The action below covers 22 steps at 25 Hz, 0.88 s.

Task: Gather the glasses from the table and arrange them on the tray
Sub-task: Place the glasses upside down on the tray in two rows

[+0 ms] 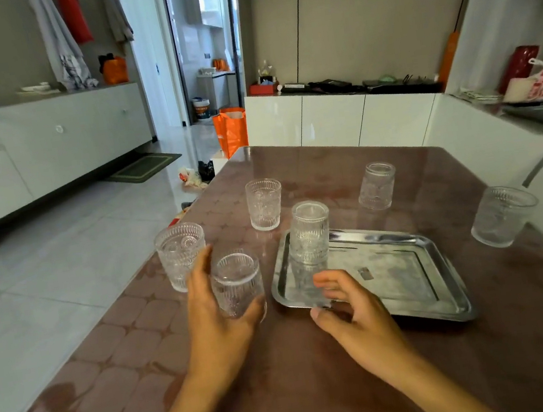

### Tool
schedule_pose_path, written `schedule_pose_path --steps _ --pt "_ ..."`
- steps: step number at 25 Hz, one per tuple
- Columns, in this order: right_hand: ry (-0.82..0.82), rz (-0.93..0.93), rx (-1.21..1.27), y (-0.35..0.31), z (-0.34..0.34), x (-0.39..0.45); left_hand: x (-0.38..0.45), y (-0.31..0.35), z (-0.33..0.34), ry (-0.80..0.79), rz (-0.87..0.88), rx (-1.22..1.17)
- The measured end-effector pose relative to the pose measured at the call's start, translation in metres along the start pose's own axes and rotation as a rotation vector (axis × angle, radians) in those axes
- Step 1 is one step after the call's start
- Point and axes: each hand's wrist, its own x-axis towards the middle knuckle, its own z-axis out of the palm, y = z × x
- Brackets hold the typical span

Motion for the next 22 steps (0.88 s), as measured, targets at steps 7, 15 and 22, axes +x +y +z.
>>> schedule_pose_path --steps 7,15,22 --pt "-0.239 -0.015 0.161 -0.032 0.018 -0.002 0.002 -0.008 -0.009 -0.091 -0.027 0.094" --pt "0.234 -0.185 0.311 -0.025 -0.013 -0.001 0.01 0.037 0.034 -0.425 0.483 0.116" --pt "0.437 0.131 0.329 0.015 -0.089 0.066 0.051 -0.023 0.042 -0.522 0.072 0.393"
